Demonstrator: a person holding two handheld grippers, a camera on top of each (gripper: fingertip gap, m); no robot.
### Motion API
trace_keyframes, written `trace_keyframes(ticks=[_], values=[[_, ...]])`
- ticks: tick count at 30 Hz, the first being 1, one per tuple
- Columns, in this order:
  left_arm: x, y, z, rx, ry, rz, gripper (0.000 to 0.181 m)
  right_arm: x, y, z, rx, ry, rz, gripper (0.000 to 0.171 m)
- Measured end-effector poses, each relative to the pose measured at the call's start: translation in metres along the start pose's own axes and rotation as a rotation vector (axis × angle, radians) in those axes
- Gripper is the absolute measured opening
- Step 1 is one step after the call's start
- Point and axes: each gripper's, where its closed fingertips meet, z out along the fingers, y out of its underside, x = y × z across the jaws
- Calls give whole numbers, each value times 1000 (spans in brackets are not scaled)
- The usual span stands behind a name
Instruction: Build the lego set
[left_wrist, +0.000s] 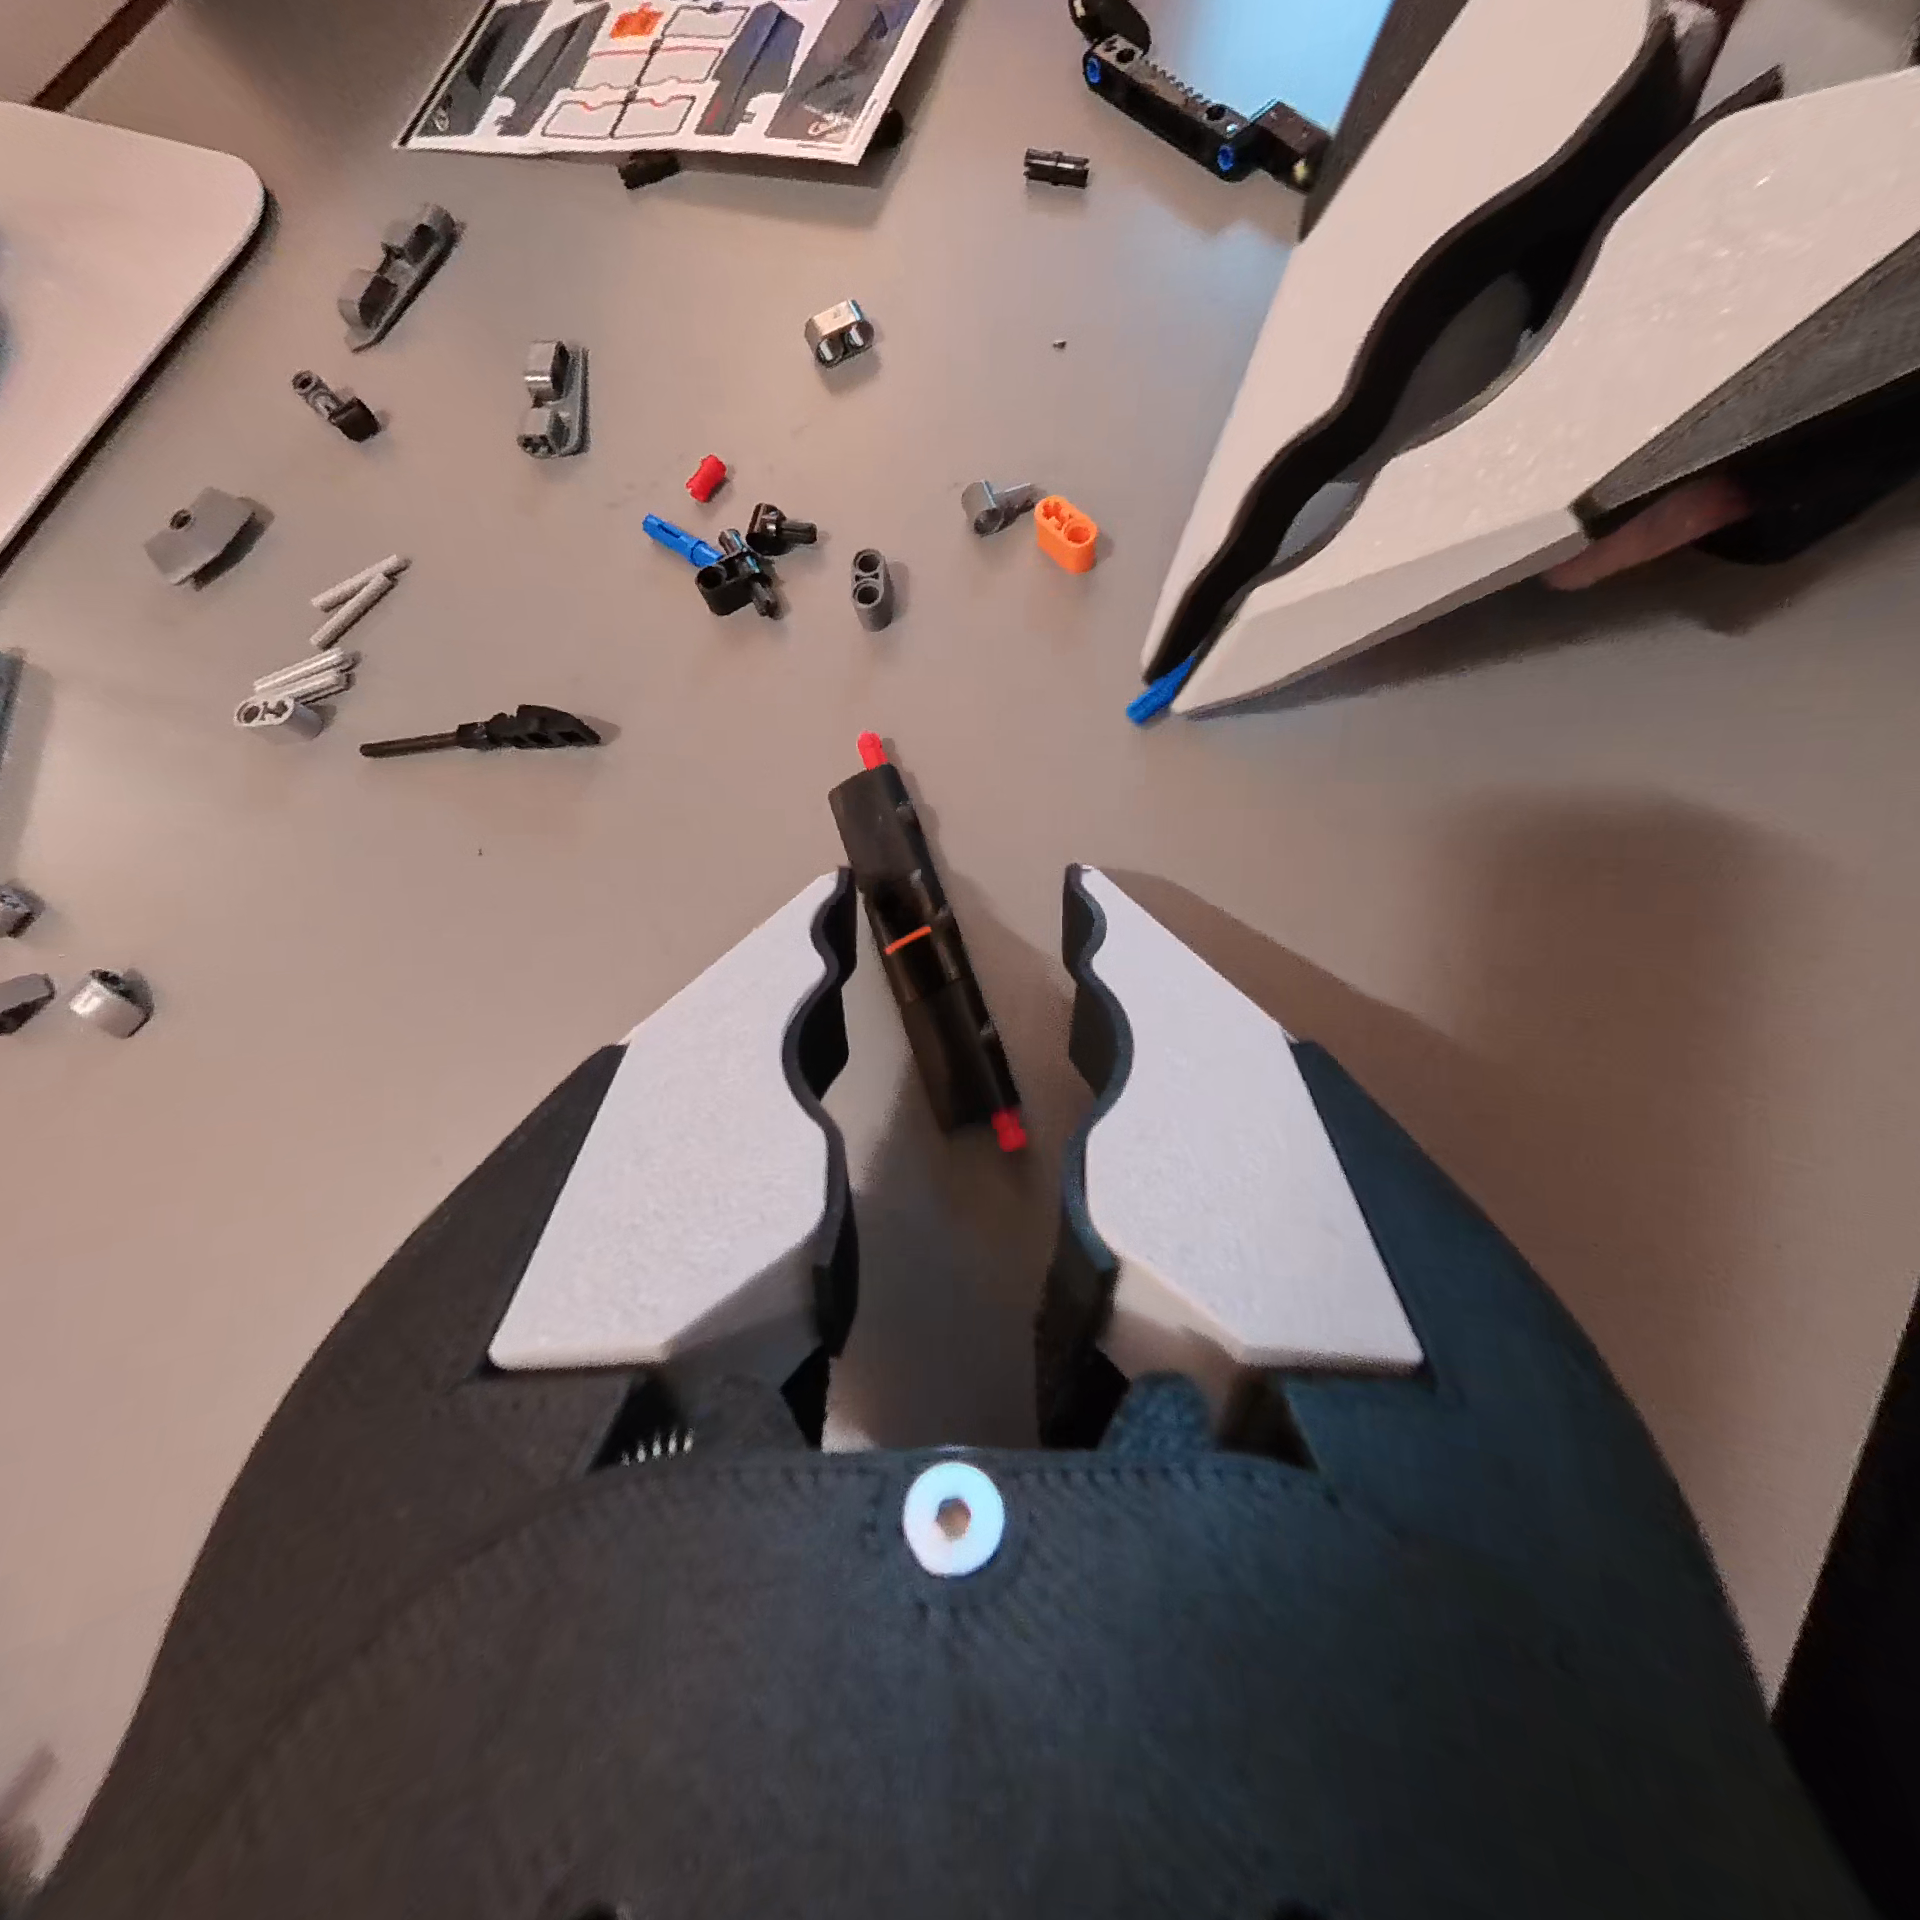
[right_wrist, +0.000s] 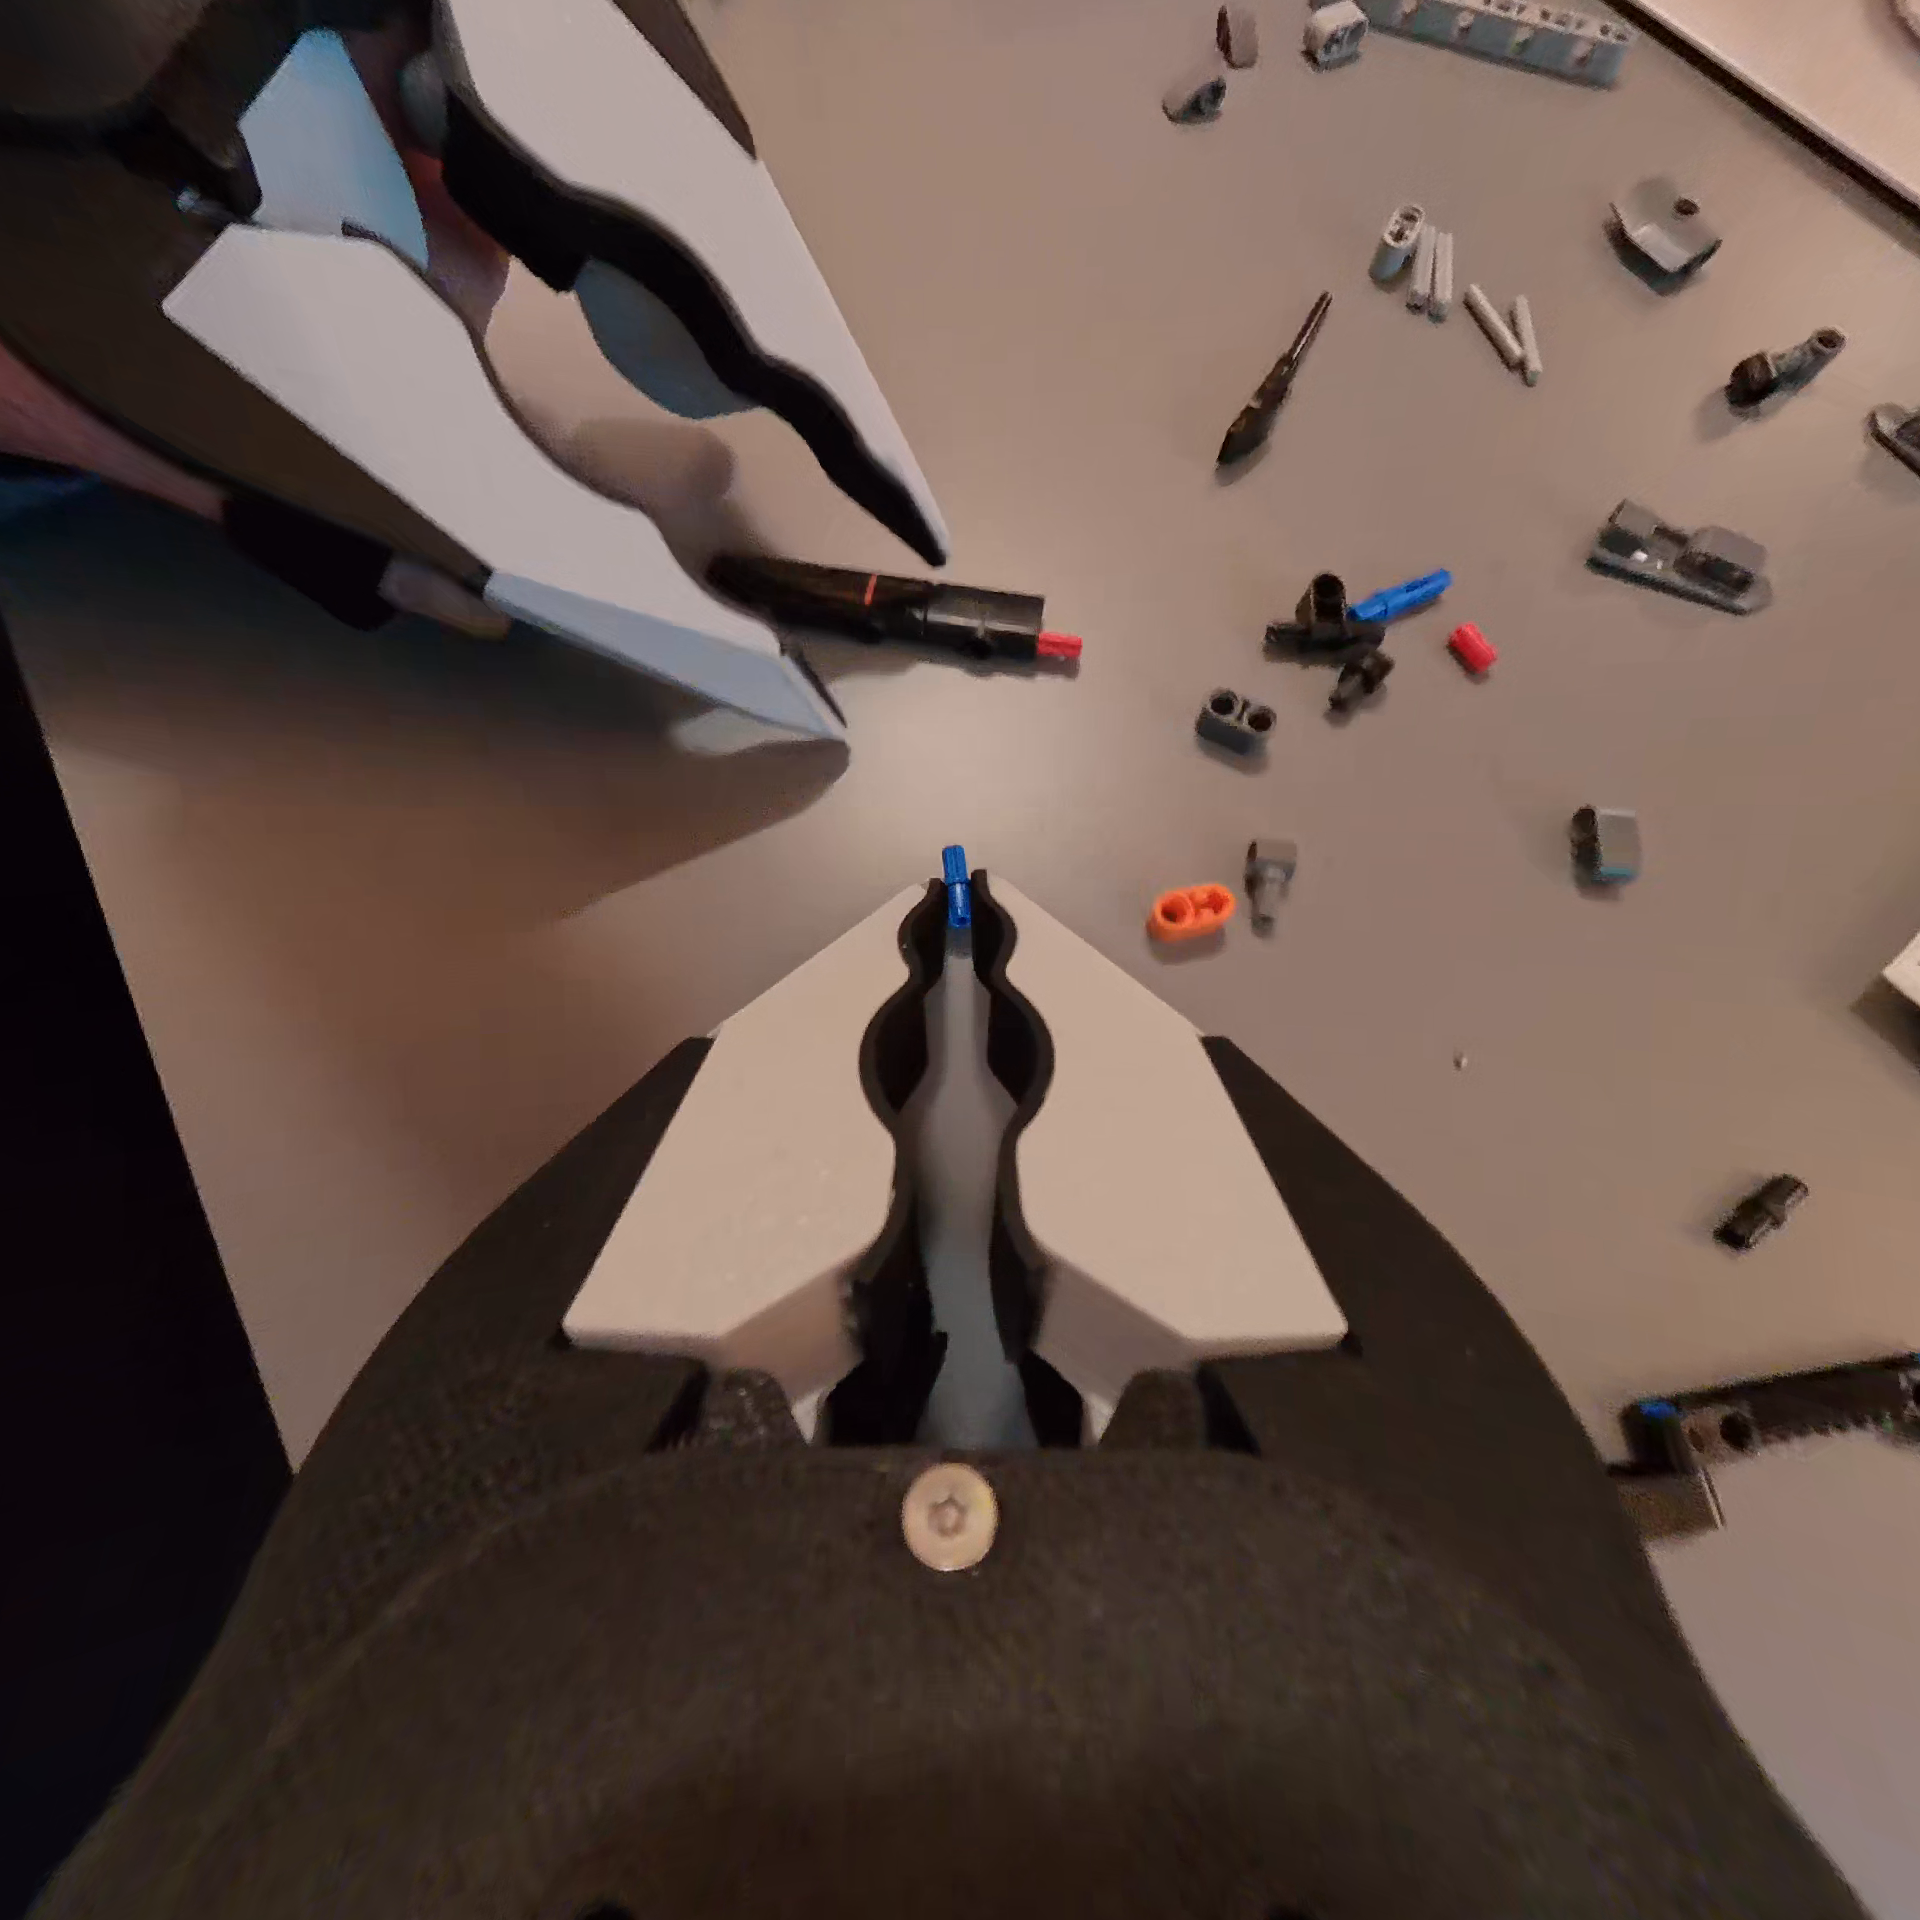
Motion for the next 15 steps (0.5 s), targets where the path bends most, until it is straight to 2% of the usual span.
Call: trace_keyframes(ticks=[1,10,15], values=[[-1,1,0,-3,0,0,36,0,-3,3,0,4,3,2],[0,2,3,-20,7,43,16,3,-20,26,-12,20,43,2],[-1,3,4,-23,-8,43,14,1,-21,27,-14,21,47,2]])
